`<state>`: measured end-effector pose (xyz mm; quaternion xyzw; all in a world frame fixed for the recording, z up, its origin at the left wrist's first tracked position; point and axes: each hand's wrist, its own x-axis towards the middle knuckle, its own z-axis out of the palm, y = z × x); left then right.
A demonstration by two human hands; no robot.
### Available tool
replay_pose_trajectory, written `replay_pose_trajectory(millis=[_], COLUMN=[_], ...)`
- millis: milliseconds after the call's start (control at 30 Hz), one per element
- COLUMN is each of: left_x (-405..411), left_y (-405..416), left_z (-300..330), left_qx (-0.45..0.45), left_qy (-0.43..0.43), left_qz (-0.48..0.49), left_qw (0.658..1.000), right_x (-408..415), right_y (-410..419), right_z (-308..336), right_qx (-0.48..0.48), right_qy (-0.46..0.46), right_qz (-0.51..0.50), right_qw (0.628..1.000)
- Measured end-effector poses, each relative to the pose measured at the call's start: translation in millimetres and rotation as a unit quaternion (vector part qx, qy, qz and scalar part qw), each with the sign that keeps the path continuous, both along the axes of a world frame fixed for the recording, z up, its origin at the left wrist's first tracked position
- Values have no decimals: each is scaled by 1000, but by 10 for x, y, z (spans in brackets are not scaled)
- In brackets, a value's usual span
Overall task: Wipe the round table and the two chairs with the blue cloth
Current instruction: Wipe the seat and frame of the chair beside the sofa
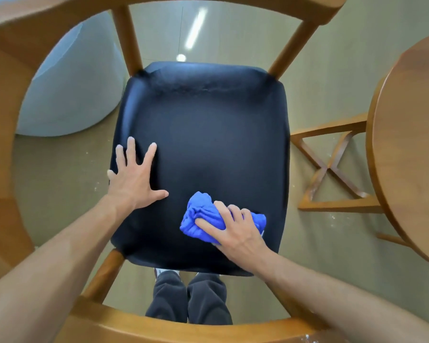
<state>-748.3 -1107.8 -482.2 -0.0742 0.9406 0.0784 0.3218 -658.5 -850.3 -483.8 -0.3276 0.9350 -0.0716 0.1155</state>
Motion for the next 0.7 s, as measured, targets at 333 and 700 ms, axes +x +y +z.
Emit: replay_pose_trajectory(millis=[333, 700], left_x=[65, 42], left_y=[34, -102], left_z=[-139, -83], left_qx=[25, 50], left_qy=[-20, -52], left_qz=[19, 3], left_qw=[999, 997], right_x=[-2415, -417], right_y=[-316, -300], right_z=[-109, -32], right_qx=[33, -33], right_qy=[77, -63], right_qz=[-190, 36], right_qw=[978, 997])
